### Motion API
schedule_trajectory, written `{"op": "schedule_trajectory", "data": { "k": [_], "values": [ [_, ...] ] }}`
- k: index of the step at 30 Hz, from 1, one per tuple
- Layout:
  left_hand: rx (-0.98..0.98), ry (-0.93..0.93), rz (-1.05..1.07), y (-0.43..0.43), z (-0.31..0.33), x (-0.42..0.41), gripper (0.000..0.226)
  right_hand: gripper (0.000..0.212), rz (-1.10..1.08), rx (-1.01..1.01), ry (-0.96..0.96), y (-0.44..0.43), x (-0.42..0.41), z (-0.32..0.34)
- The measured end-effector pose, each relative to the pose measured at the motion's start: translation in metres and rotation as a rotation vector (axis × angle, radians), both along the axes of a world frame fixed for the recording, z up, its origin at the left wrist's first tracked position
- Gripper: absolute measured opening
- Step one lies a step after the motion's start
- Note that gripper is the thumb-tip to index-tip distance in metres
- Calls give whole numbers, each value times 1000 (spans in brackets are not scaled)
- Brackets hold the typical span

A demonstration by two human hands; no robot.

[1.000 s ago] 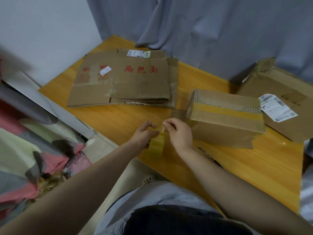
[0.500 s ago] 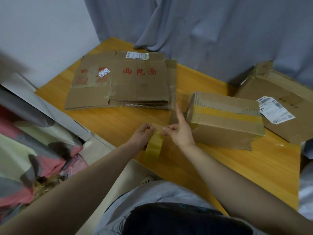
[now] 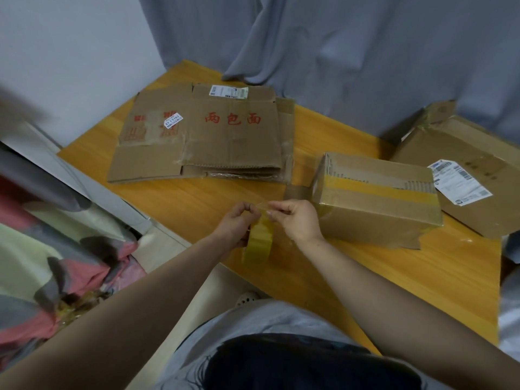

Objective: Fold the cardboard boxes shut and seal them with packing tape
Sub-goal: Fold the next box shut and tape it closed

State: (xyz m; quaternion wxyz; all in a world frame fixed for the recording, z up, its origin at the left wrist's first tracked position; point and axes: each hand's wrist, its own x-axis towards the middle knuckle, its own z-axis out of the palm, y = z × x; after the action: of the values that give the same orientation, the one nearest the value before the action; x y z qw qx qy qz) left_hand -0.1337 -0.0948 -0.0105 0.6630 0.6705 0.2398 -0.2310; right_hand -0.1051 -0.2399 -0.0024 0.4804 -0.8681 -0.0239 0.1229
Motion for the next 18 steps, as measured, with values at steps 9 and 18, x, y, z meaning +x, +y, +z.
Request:
{"op": "schedule_trajectory", "data": {
  "k": [9,18],
  "values": [
    [1,-9,17,0,-3,0,6,26,78,-214,-115,5,2,4],
    [-9,39,39,2,-3,4,35,22,190,-407,-149,11,-3,7]
  ]
}}
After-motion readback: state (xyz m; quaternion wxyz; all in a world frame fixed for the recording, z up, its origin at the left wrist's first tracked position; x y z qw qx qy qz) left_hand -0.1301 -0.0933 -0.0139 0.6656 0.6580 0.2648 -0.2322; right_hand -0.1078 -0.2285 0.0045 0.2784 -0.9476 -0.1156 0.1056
